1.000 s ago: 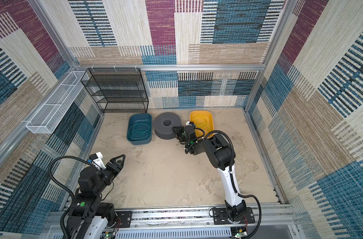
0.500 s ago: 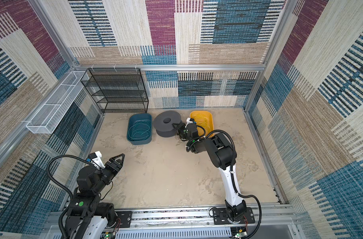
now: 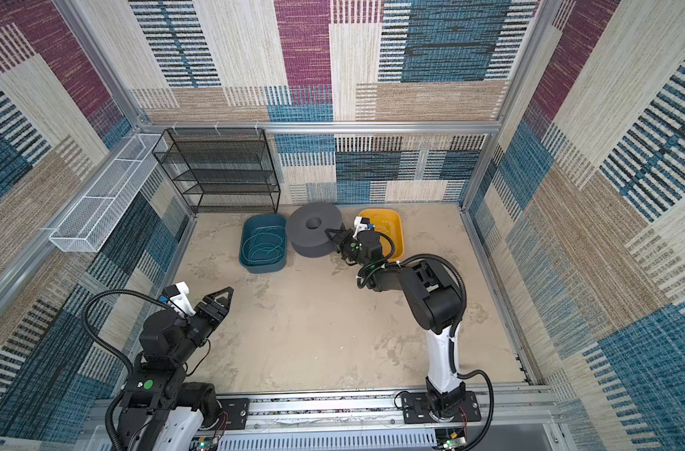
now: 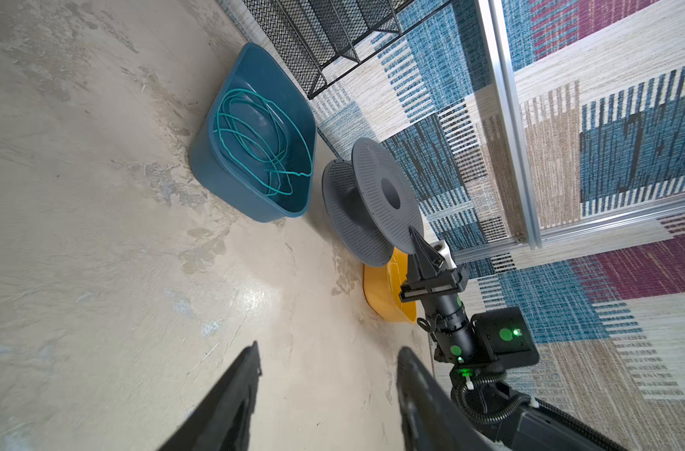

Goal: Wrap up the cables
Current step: 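Drag the grey spool toward the robot to the table centre with the right gripper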

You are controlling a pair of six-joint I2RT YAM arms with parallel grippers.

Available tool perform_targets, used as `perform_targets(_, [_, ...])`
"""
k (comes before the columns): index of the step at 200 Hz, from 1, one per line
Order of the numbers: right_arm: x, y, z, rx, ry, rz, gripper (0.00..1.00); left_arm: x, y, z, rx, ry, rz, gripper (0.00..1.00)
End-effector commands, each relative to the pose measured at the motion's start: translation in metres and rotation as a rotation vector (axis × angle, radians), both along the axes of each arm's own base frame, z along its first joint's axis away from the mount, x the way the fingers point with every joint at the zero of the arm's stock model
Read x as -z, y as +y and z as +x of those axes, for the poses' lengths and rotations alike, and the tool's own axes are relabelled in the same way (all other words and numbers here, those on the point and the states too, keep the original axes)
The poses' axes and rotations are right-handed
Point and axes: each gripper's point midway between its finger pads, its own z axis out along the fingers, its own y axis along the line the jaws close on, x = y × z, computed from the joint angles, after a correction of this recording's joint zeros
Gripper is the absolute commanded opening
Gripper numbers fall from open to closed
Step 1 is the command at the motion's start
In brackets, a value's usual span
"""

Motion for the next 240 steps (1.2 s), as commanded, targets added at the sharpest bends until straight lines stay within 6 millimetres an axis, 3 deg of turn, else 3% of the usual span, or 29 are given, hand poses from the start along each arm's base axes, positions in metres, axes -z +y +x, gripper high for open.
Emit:
perform_targets(1, [-0.037,-0.004,-0.028,-0.054,-0.138,0.015,0.00,-0.007,0.002,0.002,-0.003,-0.015,0.033,0.58])
perform_targets(56, [-0.038,-0.025,-0.090,-0.114,-0.145,-0.021,0.00,-0.004,-0.005,0.009,0.029,-0.004,-0.006,0.57])
perform_targets(110, [-0.024,-0.039,-0.135,-0.158,-0.113,-0.027,0.00,0.003,-0.011,0.020,0.051,-0.007,-0.042,0.57])
perform_targets(146, [0.000,-0.048,-0.166,-0.160,-0.061,-0.048,0.00,0.011,-0.019,0.032,0.082,-0.003,-0.082,0.55])
perform_targets(191, [0.043,-0.050,-0.208,-0.182,0.041,-0.074,0.00,0.018,-0.030,0.048,0.139,0.014,-0.113,0.51])
perform_targets(240, [0.072,-0.049,-0.235,-0.210,0.135,-0.053,0.00,0.019,-0.044,0.056,0.181,0.013,-0.110,0.51])
